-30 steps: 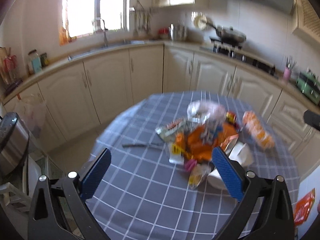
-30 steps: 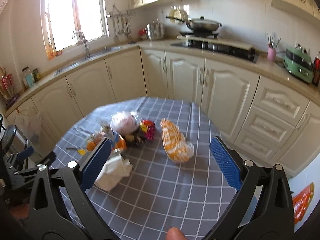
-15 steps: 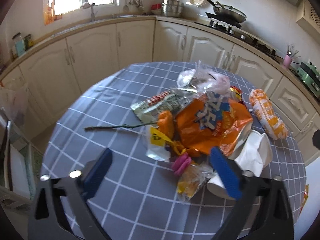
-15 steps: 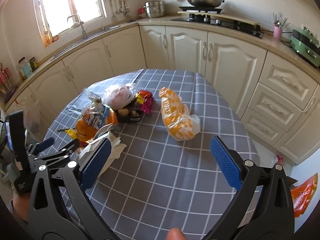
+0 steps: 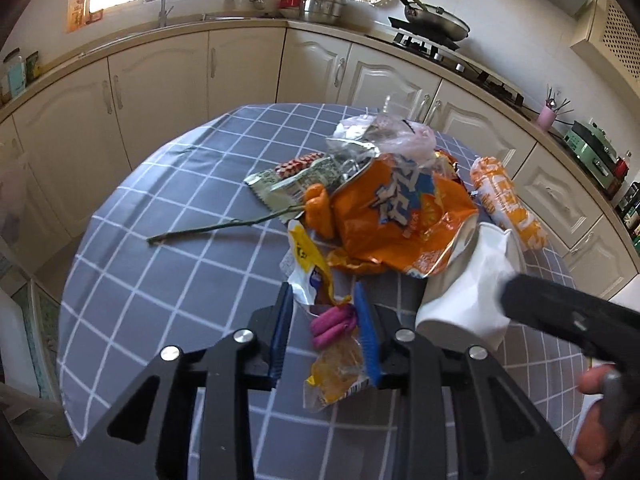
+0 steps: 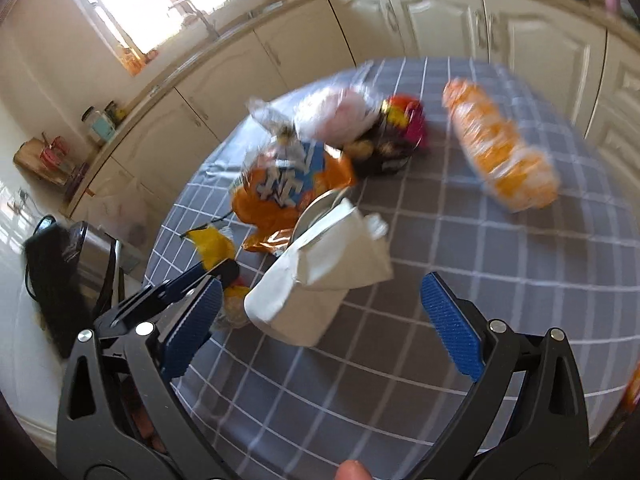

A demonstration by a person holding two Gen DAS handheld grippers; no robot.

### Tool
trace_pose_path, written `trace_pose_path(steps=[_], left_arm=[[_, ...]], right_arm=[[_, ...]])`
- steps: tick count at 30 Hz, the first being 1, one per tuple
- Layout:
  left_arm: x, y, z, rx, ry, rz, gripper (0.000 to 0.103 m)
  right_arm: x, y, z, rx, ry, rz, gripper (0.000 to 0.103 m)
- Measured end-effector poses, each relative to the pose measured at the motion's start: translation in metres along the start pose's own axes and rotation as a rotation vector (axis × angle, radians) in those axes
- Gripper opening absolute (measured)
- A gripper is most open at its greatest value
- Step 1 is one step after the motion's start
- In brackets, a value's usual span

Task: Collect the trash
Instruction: 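Grasp the pink-and-yellow wrapper with the left gripper while the right gripper grasps the white tissue, then carry both items to the blue bin and open both grippers over it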

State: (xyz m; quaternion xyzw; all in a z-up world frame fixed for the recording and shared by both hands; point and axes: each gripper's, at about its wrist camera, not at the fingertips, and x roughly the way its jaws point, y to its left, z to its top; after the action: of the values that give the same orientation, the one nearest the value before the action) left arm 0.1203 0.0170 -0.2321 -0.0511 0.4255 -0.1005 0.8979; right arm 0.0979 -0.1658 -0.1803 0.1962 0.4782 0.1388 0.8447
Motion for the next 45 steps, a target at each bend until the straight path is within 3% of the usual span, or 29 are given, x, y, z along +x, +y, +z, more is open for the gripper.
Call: trace_pose_path(steps=[1,3,5,8,20,29,33,38,42,45], left_arm=[[-0.002,0.001,-0.001,0.000,-0.002,0.002,0.030],[-0.006,0.004,-0.003,0.001,-0.004,0.000,0.030],[-0.010,0.005,-0.006,0.002,-0.007,-0.006,0.029],[-0.016,0.005,-0.008,0.006,-0.017,-0.012,0.028],[-0.051,-0.019,-0.014,0.043,-0.065,-0.047,0.026],[-0.082,-0.091,0.009,0.144,-0.130,-0.158,0.026],[-0.087,-0.152,0.024,0.232,-0.150,-0.253,0.026],[-0.077,-0.248,0.027,0.359,-0.135,-0.393,0.027],[-0.041,-0.342,0.013,0.458,-0.031,-0.514,0.027],[-0.004,-0.399,-0.009,0.518,0.071,-0.557,0.027]], right_arm=[[0.005,0.000,0.000,0.013,0.013,0.011,0.090],[0.012,-0.001,0.000,0.027,0.033,0.016,0.054],[0.010,-0.003,-0.002,0.038,0.032,0.037,0.050],[-0.006,-0.004,-0.004,0.014,0.005,0.048,0.033],[-0.057,-0.058,-0.015,0.072,-0.085,0.087,0.029],[-0.121,-0.104,-0.009,0.144,-0.238,0.178,0.029],[-0.176,-0.147,-0.011,0.202,-0.356,0.163,0.029],[-0.237,-0.218,-0.026,0.300,-0.469,0.072,0.029],[-0.262,-0.296,-0.056,0.442,-0.496,-0.029,0.029],[-0.260,-0.355,-0.081,0.552,-0.470,-0.105,0.029]])
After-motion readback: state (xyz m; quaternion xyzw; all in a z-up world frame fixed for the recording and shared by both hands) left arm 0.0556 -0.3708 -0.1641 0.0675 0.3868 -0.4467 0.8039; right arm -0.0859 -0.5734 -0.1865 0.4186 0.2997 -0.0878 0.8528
